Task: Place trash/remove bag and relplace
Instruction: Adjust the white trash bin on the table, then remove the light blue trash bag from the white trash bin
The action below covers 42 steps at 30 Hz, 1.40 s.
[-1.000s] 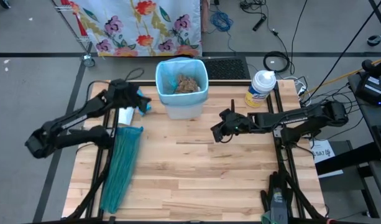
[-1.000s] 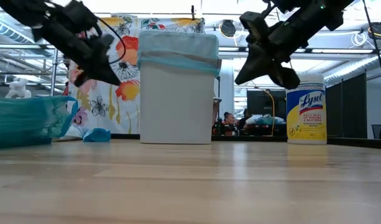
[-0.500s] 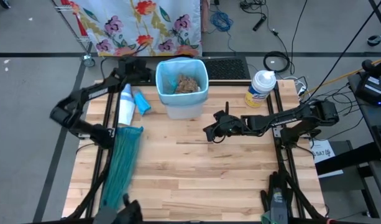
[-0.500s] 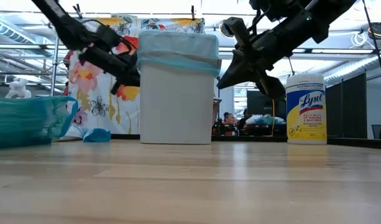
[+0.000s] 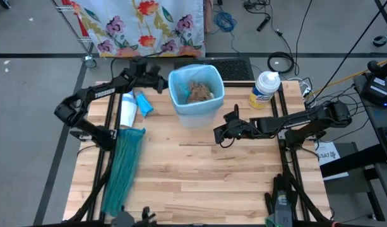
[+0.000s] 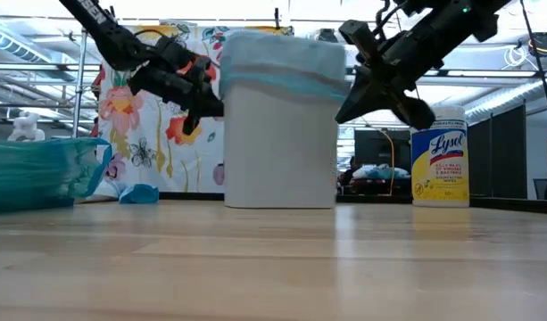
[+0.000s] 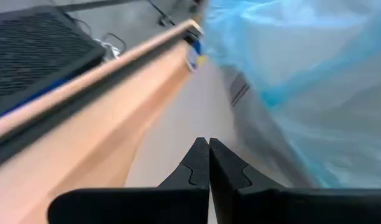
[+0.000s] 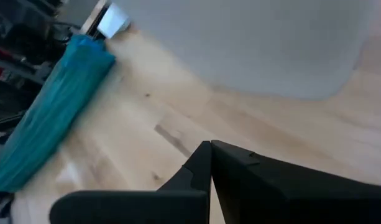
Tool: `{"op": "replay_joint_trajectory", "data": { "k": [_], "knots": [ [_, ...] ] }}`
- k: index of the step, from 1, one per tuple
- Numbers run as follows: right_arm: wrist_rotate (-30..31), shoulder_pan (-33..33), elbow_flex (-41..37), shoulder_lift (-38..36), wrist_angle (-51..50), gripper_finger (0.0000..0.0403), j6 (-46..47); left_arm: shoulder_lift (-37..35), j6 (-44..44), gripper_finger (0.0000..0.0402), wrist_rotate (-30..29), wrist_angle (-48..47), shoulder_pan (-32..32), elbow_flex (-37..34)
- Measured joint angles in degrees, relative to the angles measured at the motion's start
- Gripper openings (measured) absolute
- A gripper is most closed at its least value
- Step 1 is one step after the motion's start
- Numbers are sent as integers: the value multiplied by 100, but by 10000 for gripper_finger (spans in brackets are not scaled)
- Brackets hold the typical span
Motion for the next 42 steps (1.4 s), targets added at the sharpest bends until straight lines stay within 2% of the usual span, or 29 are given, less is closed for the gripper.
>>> {"op": "replay_joint_trajectory", "data": {
  "k": [8, 15, 20, 26, 35, 42],
  "knots": [
    [672, 177, 0, -955, -1266, 0, 160, -539, 224, 0, -125, -1029, -943, 0],
    [863, 448, 0, -1792, -2051, 0, 244, -889, -22, 0, -519, -1103, -2063, -2],
    [1268, 765, 0, -2333, -2926, 0, 532, -958, -139, 0, -684, -1035, -2901, -2],
    [1390, 1004, 0, -2811, -3266, 0, 527, -958, -140, 0, -880, -815, -3648, -2],
    [1394, 1021, 0, -3130, -3571, 0, 315, -956, -139, 0, -884, 60, -4202, -2],
    [1383, 1024, 0, -3147, -3564, 0, 780, -980, -393, 0, -897, -477, -4210, -2]
  ]
}}
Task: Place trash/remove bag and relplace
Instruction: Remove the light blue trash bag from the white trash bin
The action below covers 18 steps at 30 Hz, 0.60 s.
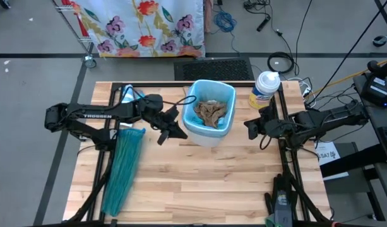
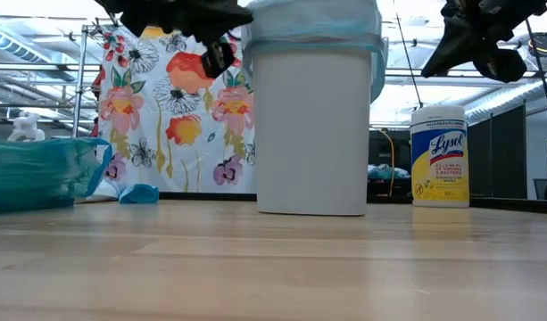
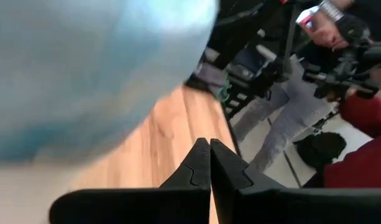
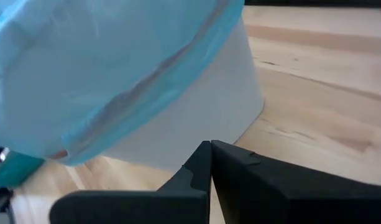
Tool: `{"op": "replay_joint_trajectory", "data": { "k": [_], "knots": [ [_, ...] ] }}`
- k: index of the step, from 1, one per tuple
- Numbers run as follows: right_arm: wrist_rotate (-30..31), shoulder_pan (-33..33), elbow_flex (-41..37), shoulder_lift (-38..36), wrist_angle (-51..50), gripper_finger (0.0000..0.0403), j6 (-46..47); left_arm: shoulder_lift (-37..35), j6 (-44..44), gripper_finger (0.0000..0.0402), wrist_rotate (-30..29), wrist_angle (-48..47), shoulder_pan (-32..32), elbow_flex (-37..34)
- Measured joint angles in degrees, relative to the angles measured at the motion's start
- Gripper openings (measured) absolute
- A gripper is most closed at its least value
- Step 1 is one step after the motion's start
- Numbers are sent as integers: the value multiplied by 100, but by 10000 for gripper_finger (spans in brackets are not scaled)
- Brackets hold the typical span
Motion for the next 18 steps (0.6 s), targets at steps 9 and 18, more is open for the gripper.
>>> {"op": "replay_joint_trajectory", "data": {
  "k": [9, 18],
  "knots": [
    [113, 432, 0, 76, -79, 0, 1074, -512, 1037, 0, -906, -1852, 125, -7],
    [301, 1616, 56, 877, -116, 0, 2773, -1166, 1760, 0, -1013, -2613, 932, -100]
  ]
}}
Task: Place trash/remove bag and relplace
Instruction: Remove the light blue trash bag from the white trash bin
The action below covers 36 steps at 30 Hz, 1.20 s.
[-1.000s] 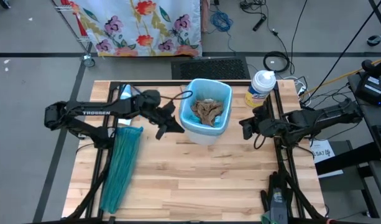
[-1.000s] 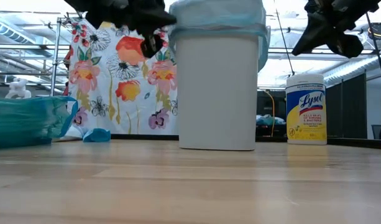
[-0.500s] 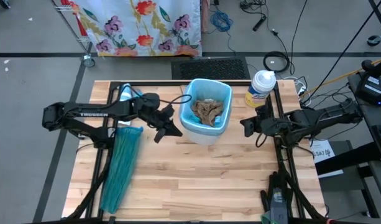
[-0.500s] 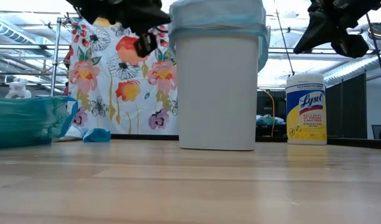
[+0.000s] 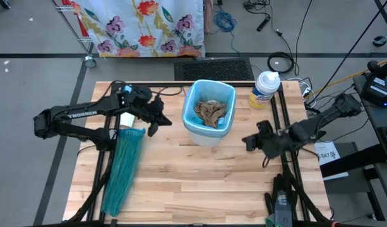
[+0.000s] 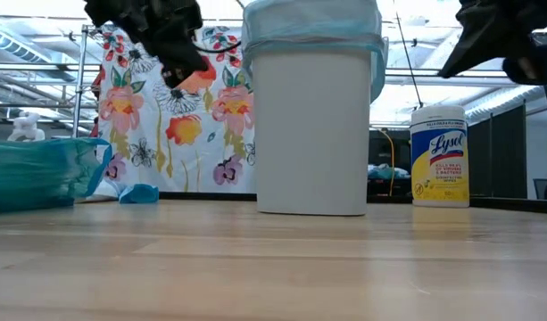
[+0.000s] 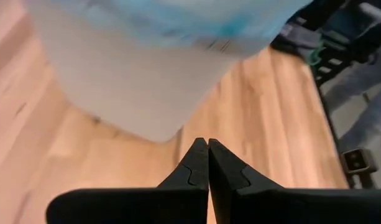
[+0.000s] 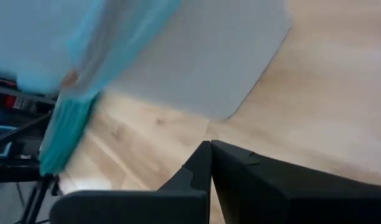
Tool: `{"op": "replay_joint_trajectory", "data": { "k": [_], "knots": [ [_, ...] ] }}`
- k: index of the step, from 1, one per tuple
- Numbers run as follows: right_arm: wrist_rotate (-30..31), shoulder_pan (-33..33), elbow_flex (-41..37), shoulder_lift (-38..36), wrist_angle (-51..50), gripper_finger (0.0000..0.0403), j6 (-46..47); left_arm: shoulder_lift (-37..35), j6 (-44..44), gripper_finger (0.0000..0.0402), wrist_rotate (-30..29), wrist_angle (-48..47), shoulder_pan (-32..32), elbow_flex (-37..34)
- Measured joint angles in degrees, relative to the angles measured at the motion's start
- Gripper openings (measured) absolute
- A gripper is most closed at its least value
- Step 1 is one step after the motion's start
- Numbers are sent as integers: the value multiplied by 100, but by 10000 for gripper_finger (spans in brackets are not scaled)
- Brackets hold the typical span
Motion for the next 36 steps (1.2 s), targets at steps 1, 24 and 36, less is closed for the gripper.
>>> {"op": "replay_joint_trajectory", "data": {
  "k": [1, 24, 36],
  "knots": [
    [100, 168, 35, 136, 20, 0, 231, -82, 80, 0, 0, -98, 90, -38],
    [1844, 85, 207, 730, 947, 35, 494, -181, 960, 0, 85, -365, 683, -123],
    [1620, -590, 208, 703, 1399, 117, -102, -177, 958, 0, 85, -379, 765, -121]
  ]
}}
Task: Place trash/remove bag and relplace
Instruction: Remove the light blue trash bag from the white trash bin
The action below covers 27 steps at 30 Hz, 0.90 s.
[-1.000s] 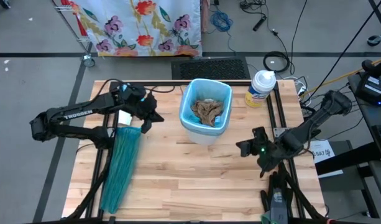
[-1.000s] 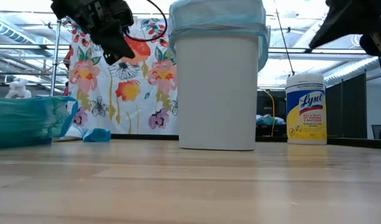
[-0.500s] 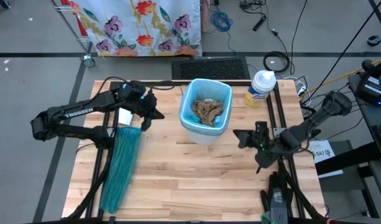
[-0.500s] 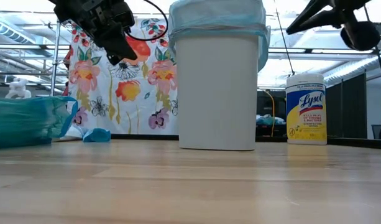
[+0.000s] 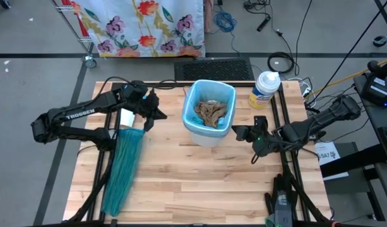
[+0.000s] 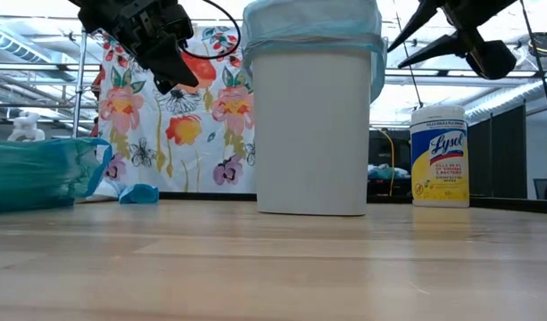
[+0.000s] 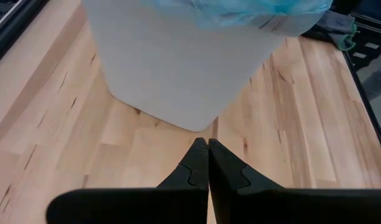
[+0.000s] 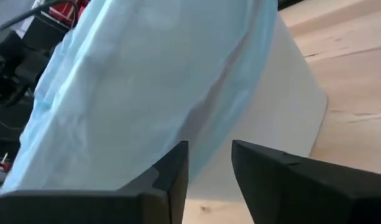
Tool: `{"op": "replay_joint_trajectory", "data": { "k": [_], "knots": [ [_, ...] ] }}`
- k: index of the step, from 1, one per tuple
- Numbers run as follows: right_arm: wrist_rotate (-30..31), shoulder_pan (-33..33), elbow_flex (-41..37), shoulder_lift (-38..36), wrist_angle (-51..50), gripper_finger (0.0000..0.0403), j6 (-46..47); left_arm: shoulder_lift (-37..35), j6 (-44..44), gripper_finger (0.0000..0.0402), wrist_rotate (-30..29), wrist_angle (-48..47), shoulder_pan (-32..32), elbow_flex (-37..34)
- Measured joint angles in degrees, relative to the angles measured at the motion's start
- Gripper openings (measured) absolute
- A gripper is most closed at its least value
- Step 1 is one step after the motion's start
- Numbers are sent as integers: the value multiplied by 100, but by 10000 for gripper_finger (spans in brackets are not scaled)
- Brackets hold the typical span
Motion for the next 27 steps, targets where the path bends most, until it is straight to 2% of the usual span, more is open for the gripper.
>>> {"op": "replay_joint_trajectory", "data": {
  "k": [14, 24, 27],
  "knots": [
    [-17, -232, -1, -32, 733, 119, -812, 0, -20, 0, 0, -5, -4, 0],
    [-172, -468, -1, -31, 598, 119, -907, 0, -25, 0, 0, -8, -4, 0],
    [-460, -652, -1, -17, 506, 118, -906, 0, -46, 0, 0, -8, -4, 0]
  ]
}}
